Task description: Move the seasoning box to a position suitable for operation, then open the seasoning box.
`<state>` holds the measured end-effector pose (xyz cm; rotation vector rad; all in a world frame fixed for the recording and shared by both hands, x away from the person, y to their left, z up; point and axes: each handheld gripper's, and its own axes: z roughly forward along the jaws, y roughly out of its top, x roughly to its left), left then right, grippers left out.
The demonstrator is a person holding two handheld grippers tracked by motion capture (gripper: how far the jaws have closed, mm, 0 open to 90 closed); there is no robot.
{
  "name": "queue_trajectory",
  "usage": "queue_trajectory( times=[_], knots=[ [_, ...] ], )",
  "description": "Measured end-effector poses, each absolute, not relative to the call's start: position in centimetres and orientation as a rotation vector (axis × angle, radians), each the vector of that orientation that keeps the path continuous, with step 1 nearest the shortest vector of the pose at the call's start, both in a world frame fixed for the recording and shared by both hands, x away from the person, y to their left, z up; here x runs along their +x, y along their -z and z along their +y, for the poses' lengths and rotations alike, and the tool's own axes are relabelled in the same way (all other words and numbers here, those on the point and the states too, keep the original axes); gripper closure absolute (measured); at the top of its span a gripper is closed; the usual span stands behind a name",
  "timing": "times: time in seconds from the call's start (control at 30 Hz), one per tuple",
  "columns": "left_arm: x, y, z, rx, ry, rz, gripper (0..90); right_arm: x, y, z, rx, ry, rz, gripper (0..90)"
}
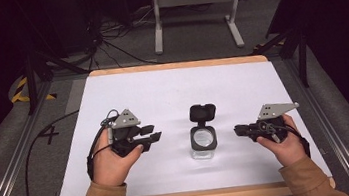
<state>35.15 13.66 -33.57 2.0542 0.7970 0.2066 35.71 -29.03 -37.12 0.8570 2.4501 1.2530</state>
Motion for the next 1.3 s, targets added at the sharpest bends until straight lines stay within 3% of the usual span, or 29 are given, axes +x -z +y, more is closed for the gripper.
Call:
queue_trajectory(
  times=[0.47,0.83,1.07,1.1,1.3],
  knots=[
    [37.9,38.9,17.9,2.104,-0.196,1.003,56.4,37.0,37.9,-31.2,0.955,-1.224,2.435,83.2],
    [38.8,41.8,19.7,2.145,-0.167,1.040,53.4,38.5,39.8,-33.1,1.067,-1.135,2.432,80.2],
    [39.3,43.4,20.0,2.113,-0.185,0.989,51.1,39.5,41.7,-34.2,1.122,-1.076,2.415,68.9],
    [39.3,43.6,20.0,2.111,-0.197,0.983,51.0,39.9,42.2,-34.5,1.140,-1.062,2.391,59.5],
    [39.7,45.0,19.5,2.114,-0.305,0.950,45.2,40.7,43.6,-35.5,1.171,-1.043,2.365,53.0]
  ],
)
